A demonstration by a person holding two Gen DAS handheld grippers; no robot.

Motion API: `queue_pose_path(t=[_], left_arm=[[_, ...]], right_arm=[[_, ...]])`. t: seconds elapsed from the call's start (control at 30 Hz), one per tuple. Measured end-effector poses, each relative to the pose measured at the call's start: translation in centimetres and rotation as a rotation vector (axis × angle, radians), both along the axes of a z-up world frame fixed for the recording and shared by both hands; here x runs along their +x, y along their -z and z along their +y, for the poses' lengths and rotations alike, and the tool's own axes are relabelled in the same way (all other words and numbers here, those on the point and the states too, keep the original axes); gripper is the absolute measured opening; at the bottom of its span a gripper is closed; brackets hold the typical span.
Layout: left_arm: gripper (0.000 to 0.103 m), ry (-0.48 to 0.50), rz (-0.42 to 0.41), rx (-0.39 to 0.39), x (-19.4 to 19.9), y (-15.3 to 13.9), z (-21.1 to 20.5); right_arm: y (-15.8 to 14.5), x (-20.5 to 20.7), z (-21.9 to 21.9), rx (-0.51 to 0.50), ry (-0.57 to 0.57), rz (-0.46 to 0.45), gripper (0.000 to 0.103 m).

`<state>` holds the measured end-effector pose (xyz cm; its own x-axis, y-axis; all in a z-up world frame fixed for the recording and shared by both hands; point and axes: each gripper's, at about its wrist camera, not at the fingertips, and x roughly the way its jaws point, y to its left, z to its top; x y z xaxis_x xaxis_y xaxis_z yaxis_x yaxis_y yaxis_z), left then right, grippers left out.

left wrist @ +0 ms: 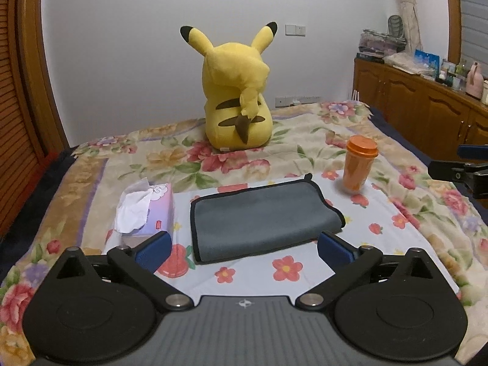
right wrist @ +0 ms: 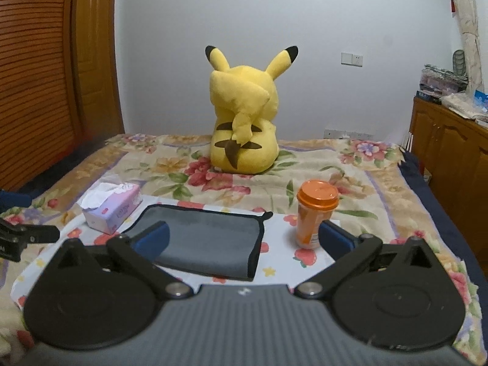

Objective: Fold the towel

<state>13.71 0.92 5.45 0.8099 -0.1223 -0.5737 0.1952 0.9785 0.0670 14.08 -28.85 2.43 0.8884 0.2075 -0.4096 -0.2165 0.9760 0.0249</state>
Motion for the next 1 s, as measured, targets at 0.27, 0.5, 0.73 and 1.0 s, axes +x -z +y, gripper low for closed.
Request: queue_pose_path(t=[0.27,0.5,0.73,1.0], left_arm=[[0.103,-0.01,-0.021,-0.011,-3.1,-1.6,-0.7],[0.103,-0.028,-0.016,-0.018,-5.7,-1.6,-0.9],[0.103,-0.051,-0.013,-0.003,-8.1,-0.5,-1.3],[0.103,-0.048,0.011,-0.02,-10.1,1.7,-1.1]], right_arm=[[-1.1,-3.0,0.0,0.004,0.005,-0.037,0.103],[-1.1,-5.3,0.3,0.017,0.0,-0.048,0.103],[-0.5,-7.1,1.1,0.016,-0.011,-0.049,0.103],[1.1,-8.5,1.9,0.027,-0.018,-0.029,0.103]])
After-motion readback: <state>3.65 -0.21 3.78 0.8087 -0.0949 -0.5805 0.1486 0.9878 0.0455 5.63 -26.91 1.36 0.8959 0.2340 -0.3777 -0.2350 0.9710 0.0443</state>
